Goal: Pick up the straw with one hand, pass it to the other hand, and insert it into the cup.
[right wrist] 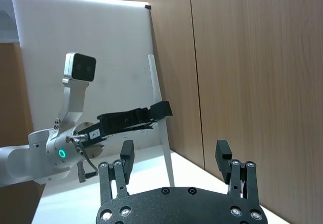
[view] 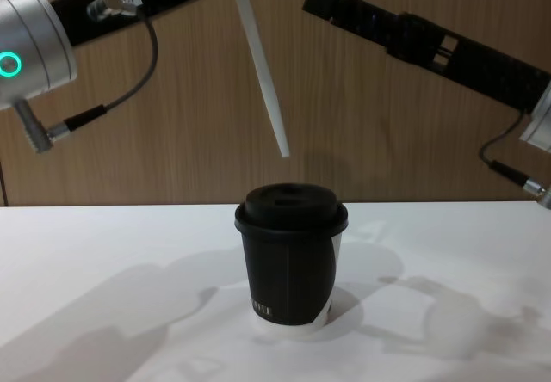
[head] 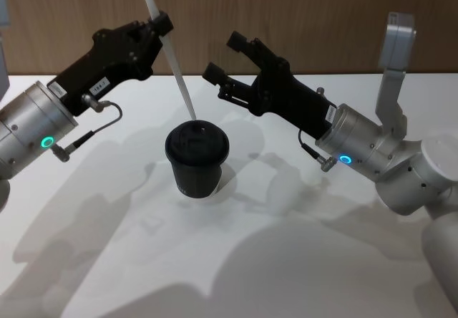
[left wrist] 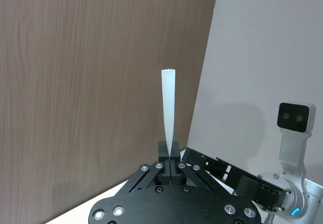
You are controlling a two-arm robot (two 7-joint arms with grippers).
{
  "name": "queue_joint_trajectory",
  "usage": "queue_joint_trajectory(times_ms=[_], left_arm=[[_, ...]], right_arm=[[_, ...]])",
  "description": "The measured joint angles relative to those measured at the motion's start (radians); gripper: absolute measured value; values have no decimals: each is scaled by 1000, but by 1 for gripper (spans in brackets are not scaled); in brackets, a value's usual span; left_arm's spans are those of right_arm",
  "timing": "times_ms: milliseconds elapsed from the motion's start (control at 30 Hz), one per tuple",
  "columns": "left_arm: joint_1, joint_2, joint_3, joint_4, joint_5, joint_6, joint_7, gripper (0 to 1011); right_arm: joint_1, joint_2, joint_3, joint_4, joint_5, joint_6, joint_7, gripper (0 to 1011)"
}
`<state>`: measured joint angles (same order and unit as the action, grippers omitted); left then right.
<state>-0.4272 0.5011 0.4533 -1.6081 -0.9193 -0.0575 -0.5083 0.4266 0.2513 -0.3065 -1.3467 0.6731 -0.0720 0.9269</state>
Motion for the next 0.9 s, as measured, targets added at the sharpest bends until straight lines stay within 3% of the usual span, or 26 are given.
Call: queue_joint_trajectory(times_ms=[900], left_arm=[[-11, -31, 11, 51, 44, 18, -4, 3]], right_arm=[[0, 0, 0, 0, 0, 0, 0, 1001]])
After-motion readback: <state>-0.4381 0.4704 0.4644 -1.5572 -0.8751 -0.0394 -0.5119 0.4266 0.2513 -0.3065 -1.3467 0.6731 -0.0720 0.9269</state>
